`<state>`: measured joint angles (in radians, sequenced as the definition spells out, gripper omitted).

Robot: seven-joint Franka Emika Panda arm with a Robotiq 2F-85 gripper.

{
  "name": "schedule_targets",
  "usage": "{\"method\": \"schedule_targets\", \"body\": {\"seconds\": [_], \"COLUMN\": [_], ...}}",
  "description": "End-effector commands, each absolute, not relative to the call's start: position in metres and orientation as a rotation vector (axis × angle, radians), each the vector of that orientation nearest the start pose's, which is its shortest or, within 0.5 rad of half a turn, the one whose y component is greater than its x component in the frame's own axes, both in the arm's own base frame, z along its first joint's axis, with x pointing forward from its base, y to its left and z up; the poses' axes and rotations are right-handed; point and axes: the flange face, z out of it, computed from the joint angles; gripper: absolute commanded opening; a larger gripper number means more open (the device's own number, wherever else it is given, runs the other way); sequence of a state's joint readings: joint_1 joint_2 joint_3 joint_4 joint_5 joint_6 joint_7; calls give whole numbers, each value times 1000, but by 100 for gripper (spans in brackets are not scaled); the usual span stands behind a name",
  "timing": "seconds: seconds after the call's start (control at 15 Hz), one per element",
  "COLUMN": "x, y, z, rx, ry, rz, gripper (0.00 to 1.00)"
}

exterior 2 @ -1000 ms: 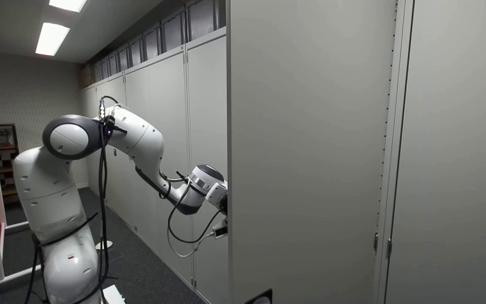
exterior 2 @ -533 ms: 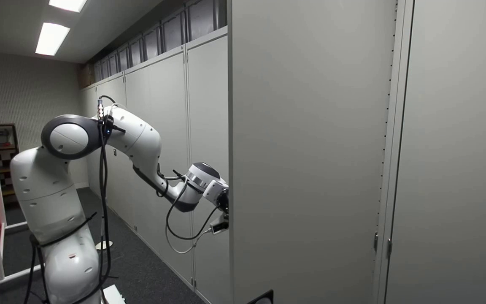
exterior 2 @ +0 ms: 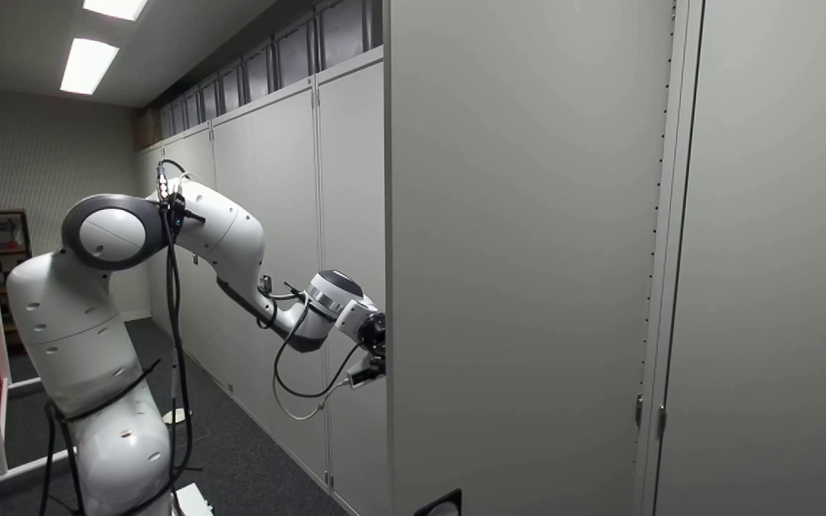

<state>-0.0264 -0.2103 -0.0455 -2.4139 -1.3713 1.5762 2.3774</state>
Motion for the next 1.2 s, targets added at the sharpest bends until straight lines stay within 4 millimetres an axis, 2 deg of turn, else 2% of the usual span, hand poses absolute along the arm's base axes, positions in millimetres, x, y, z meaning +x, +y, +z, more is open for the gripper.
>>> {"method": "schedule_targets", "body": {"seconds": [0.0, 1.13], "x": [411, 398], "y": [-116, -59], "z": [438, 454], "rx": [1104, 1127], "ry": [-1563, -1762], "rz": [1084, 926], "gripper": [0, 0]}}
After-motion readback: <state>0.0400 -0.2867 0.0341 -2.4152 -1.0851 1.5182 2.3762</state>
